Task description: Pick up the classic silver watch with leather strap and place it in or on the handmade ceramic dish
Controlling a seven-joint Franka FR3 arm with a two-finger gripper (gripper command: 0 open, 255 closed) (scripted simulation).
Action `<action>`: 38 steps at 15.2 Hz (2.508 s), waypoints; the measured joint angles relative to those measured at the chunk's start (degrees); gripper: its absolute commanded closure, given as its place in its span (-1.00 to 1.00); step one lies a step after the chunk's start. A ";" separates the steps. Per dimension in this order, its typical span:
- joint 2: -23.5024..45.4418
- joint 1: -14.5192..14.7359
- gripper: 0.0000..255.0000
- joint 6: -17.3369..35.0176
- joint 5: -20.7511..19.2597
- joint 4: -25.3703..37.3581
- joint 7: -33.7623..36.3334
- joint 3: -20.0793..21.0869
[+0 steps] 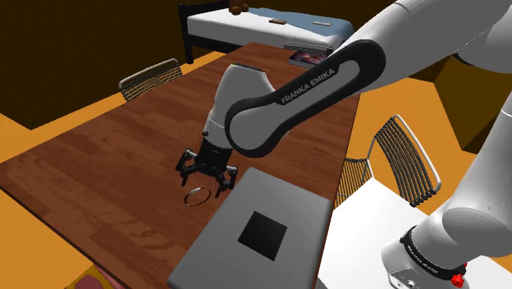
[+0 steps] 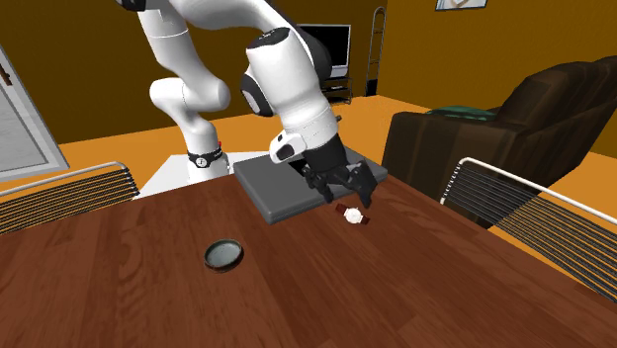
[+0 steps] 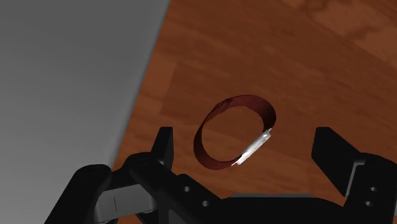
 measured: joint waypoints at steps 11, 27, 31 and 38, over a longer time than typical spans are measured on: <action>2.75 2.04 1.00 2.40 -2.21 0.29 1.52 -1.34; 4.84 19.33 -1.00 -11.84 -18.84 13.48 40.35 -15.25; 6.07 27.93 -1.00 -24.85 -24.02 23.28 72.64 -24.71; 8.62 30.12 -1.00 -25.00 -25.76 24.03 84.03 -27.22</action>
